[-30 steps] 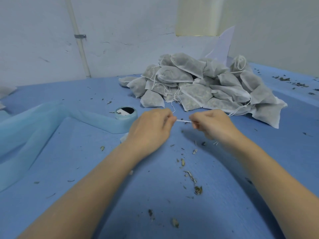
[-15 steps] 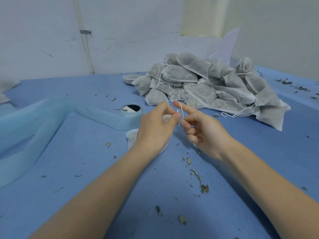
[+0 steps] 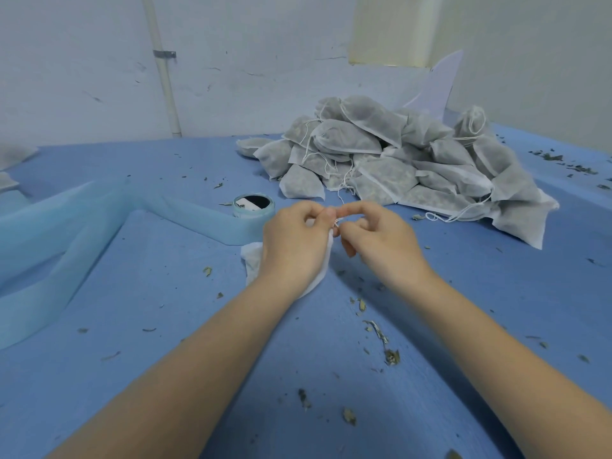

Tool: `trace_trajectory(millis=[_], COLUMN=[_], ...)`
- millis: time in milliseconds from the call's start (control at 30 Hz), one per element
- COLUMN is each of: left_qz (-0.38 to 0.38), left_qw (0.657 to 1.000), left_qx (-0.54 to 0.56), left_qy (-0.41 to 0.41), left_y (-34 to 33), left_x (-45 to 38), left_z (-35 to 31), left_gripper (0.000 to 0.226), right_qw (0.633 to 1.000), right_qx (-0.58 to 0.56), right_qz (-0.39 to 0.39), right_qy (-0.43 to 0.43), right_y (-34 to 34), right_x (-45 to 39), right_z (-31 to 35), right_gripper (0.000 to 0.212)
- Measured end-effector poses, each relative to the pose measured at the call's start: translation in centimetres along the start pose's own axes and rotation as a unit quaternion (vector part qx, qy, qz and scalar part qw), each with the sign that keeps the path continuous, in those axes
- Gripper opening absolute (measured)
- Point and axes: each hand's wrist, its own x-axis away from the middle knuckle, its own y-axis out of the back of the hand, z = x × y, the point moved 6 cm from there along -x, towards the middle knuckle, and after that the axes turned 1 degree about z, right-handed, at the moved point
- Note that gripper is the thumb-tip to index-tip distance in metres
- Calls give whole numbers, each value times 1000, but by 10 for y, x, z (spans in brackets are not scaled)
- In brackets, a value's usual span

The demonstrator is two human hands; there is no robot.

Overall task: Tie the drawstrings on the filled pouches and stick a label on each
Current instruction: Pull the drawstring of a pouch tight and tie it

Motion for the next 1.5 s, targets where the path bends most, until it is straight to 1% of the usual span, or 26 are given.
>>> trace_trajectory(millis=[33, 67, 133, 167, 233, 333, 433, 467, 500, 533, 567, 600, 667, 733, 767, 833, 900, 967, 1100, 1167, 1200, 1300, 1367, 1400, 1467, 1500], left_qz=[1, 4, 14, 20, 37, 95, 146, 156, 160, 156, 144, 125, 76, 39, 25, 6, 0, 2, 23, 29, 32, 52, 66, 67, 51, 35], left_qw=[1000, 1000, 999, 997, 990, 976, 968, 968, 969, 972, 979, 987, 995, 992, 991, 988, 988, 990, 988, 989, 990, 993, 991, 990, 987, 986], left_qx=[8, 17, 51, 80, 131, 193, 201, 196, 189, 176, 147, 97, -19, -73, -88, -118, -129, -128, -144, -141, -134, -104, -111, -122, -126, -117], left_qy=[4, 5, 5, 9, 23, 39, 23, 17, 13, 8, -4, -23, -67, -93, -98, -102, -85, -62, -43, -37, -33, -22, -30, -40, -82, -114], left_y=[0, -1, -2, -3, -4, -6, -10, -12, -14, -15, -15, -14, -10, -7, -6, -6, -7, -8, -12, -12, -12, -12, -14, -14, -14, -13], left_x=[-1, -1, -2, -2, -3, -3, 0, 2, 4, 5, 5, 5, 6, 8, 8, 8, 8, 7, 8, 8, 8, 7, 9, 10, 13, 15], left_z=[1, 2, 3, 4, 7, 8, 4, 4, 3, 2, 2, 0, -5, -8, -7, -5, -2, 0, 1, 0, 0, -1, -2, -3, -6, -9], left_gripper=[22, 22, 22, 22, 24, 24, 21, 22, 25, 30, 34, 36, 33, 21, 15, 14, 17, 19, 19, 20, 20, 19, 18, 16, 11, 14], right_qw=[1000, 1000, 1000, 999, 994, 989, 987, 987, 987, 985, 982, 979, 968, 952, 949, 960, 970, 971, 966, 951, 937, 869, 823, 807, 793, 791], right_qx=[2, 2, -10, -28, -80, -122, -131, -127, -126, -132, -143, -156, -197, -243, -251, -221, -195, -200, -222, -263, -297, -422, -490, -511, -533, -535], right_qz=[-13, -20, -21, -15, 14, 55, 75, 78, 81, 85, 87, 89, 93, 109, 119, 116, 88, 53, 25, 37, 55, 118, 132, 132, 122, 116], right_qy=[4, 5, -17, -38, -69, -58, -54, -59, -65, -72, -82, -94, -126, -150, -149, -125, -115, -120, -132, -159, -176, -230, -256, -263, -271, -271], right_y=[0, 1, 1, 1, 2, 4, 9, 11, 14, 15, 16, 17, 17, 15, 13, 14, 15, 16, 17, 13, 10, -5, -11, -12, -13, -13], right_x=[0, -1, -2, -2, -2, -1, -3, -3, -4, -4, -5, -5, -6, -5, -4, -4, -2, -3, -2, 0, 2, 7, 10, 11, 11, 11], right_z=[-1, -2, -8, -11, -17, -15, -11, -11, -11, -12, -14, -16, -22, -23, -23, -23, -23, -25, -24, -24, -24, -21, -19, -19, -19, -19], right_gripper=[11, 14, 11, 7, 11, 12, 11, 12, 18, 28, 37, 40, 30, 18, 21, 27, 18, 9, 10, 11, 9, 6, 10, 11, 10, 8])
